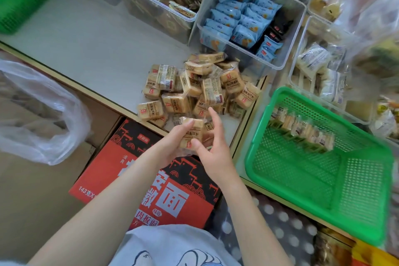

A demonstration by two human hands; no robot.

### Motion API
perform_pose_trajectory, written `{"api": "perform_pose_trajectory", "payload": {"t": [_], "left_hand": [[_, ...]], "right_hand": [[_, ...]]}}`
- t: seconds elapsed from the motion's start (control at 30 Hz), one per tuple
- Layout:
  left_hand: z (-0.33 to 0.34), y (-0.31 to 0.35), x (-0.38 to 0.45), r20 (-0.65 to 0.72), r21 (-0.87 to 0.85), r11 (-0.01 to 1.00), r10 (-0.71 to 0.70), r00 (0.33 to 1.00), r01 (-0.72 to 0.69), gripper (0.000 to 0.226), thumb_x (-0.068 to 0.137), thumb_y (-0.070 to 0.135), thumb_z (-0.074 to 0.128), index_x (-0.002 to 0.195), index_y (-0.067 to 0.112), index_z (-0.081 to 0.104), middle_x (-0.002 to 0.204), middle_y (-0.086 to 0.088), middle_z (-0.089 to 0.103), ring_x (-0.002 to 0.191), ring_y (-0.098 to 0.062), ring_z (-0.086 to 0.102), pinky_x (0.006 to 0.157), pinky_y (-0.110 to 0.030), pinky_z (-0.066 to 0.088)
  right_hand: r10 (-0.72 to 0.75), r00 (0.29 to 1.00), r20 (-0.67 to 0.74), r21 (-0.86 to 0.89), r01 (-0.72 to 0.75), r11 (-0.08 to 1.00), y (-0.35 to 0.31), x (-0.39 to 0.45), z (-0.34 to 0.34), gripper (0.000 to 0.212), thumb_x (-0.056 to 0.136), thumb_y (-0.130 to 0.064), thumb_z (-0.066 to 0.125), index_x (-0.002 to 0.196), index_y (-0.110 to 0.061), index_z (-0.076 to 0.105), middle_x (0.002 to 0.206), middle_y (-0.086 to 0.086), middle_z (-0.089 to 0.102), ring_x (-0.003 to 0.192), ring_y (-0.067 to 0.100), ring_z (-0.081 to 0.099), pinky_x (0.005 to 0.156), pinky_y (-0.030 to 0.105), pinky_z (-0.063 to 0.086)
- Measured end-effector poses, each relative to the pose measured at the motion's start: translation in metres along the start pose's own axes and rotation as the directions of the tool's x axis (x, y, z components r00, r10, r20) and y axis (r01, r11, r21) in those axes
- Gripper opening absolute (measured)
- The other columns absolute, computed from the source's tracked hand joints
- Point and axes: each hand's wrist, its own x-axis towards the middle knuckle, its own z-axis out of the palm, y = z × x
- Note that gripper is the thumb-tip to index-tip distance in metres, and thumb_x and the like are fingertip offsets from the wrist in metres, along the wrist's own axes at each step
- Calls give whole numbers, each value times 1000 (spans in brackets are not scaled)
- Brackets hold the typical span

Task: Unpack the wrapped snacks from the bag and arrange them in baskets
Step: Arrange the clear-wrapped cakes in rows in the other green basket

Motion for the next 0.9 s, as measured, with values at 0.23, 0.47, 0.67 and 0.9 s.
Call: {"api": "perform_pose_trajectory", "payload": {"t": [0.23, 0.47, 0.67, 0.9], "left_hand": [[-9, 5, -4, -97, -148, 989, -16, 995, 2, 36, 91, 46, 61, 117, 20, 63, 108, -6, 73, 100, -24, 69, 98, -44, 54], [-19, 1, -7, -204, -186, 983, -54, 978, 15, 37, 94, 48, 59, 116, 19, 65, 104, -5, 75, 100, -24, 70, 88, -36, 54], [-15, 9, -6, -291, -189, 980, 4, 957, -61, 75, 78, 54, 72, 142, 28, 41, 121, -6, 68, 103, -26, 71, 79, -40, 60], [40, 34, 4, -352, -205, 936, 203, 914, -287, 93, 68, 53, 82, 143, 38, 29, 131, -5, 61, 112, -24, 68, 97, -54, 54]], "right_hand": [[228, 903, -365, 57, -223, 973, -2, 69, -30, 26, 101, -30, 52, 124, -18, 54, 98, 0, 64, 83, 16, 64, 81, 47, 58], [438, 843, -313, 4, -460, 888, -5, 133, -20, 66, 91, -48, 68, 137, -5, 50, 137, 9, 54, 123, 29, 55, 94, 38, 44], [411, 858, -308, 184, -370, 910, -6, 113, -29, 41, 86, -39, 76, 113, -12, 61, 116, 4, 66, 97, 18, 61, 81, 33, 51], [186, 950, -249, 646, 20, 763, -40, 6, -55, 49, 86, -46, 62, 109, -2, 64, 94, 1, 71, 85, 13, 64, 76, 25, 52]]}}
